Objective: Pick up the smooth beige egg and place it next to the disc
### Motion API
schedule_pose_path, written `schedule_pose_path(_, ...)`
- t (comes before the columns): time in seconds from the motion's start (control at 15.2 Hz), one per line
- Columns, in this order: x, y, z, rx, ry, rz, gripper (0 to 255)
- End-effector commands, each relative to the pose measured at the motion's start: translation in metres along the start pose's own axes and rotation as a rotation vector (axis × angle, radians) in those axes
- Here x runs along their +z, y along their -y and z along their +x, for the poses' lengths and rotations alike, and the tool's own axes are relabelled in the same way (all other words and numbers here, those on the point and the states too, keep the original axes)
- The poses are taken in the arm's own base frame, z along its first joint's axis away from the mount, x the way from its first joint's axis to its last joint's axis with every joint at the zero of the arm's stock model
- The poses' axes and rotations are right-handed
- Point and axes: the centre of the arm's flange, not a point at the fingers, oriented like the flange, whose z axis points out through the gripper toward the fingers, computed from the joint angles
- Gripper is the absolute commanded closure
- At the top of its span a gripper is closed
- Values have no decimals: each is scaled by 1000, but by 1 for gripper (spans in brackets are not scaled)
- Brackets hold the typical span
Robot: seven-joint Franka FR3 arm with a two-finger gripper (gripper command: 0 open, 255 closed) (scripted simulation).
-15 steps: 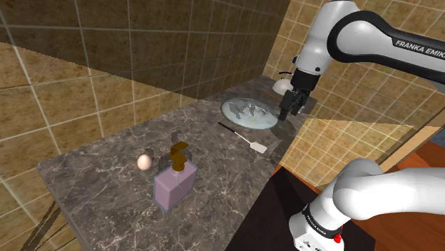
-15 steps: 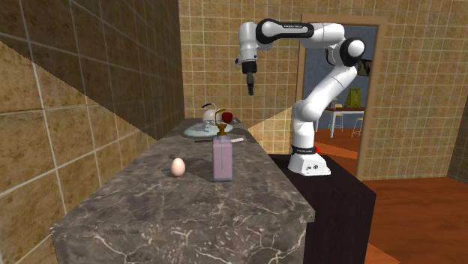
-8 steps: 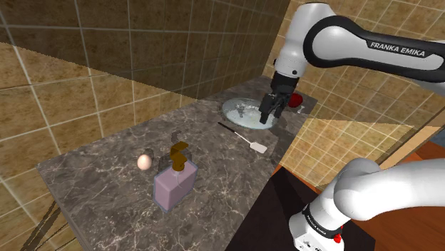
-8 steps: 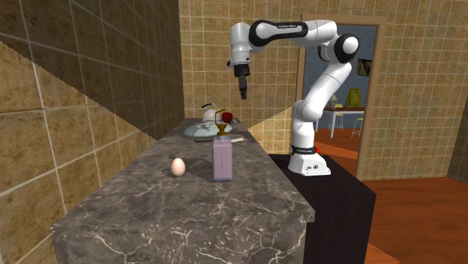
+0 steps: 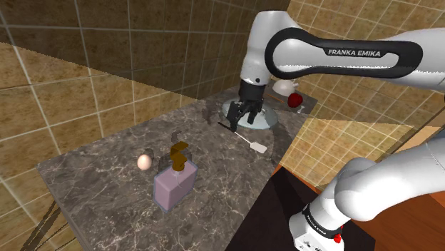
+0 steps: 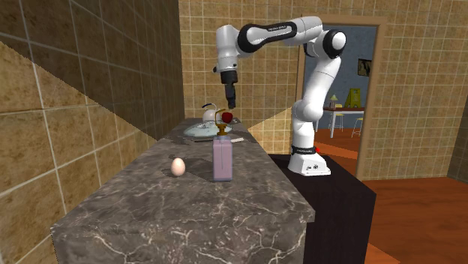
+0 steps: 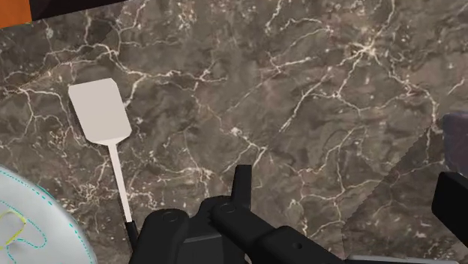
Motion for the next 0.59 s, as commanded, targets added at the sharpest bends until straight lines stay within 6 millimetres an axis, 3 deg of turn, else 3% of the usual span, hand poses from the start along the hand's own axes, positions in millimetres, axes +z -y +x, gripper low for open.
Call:
schedule_pose_path(0.0, 10, 24, 15, -2, 2, -6, 0)
schedule_pose_path(0.53, 46, 112, 72, -9, 12, -35, 0)
